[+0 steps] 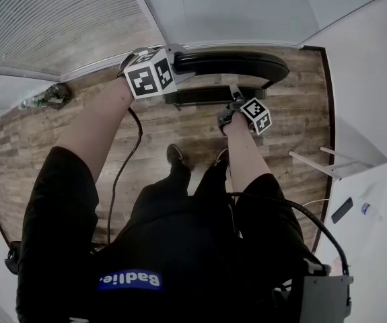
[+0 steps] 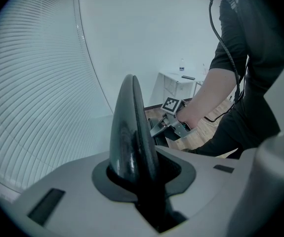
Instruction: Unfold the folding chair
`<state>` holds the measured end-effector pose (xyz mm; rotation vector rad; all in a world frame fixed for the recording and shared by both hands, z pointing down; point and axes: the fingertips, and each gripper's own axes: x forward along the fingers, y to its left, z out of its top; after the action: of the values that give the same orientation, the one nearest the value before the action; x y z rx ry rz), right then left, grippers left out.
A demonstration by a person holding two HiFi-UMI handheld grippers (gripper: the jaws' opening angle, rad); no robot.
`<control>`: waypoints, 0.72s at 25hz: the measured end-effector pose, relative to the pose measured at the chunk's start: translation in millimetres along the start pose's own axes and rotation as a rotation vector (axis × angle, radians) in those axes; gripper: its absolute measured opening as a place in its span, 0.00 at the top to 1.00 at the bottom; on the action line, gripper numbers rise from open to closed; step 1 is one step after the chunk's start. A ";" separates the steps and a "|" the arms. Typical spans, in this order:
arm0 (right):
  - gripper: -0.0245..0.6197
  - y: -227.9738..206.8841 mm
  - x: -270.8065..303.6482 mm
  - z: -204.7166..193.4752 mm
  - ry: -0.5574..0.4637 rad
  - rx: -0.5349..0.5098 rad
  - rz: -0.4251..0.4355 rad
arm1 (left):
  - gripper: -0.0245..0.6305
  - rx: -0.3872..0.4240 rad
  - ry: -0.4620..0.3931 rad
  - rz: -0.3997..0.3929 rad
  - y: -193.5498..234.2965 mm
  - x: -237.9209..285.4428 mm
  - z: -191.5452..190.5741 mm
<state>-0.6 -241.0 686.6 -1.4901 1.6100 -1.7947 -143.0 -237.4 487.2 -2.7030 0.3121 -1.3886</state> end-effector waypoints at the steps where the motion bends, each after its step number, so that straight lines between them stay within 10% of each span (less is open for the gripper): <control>1: 0.66 -1.7 -2.9 -0.7 0.000 -0.001 0.002 | 0.81 0.000 0.000 -0.002 -1.2 0.2 0.4; 18: 0.71 -40.6 -61.1 -29.3 -0.027 0.009 -0.007 | 0.81 -0.025 -0.015 -0.031 -18.5 2.3 -3.7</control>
<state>16.4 -164.6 697.3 -1.5116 1.5834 -1.7759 -142.1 -219.8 494.4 -2.7488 0.2902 -1.3806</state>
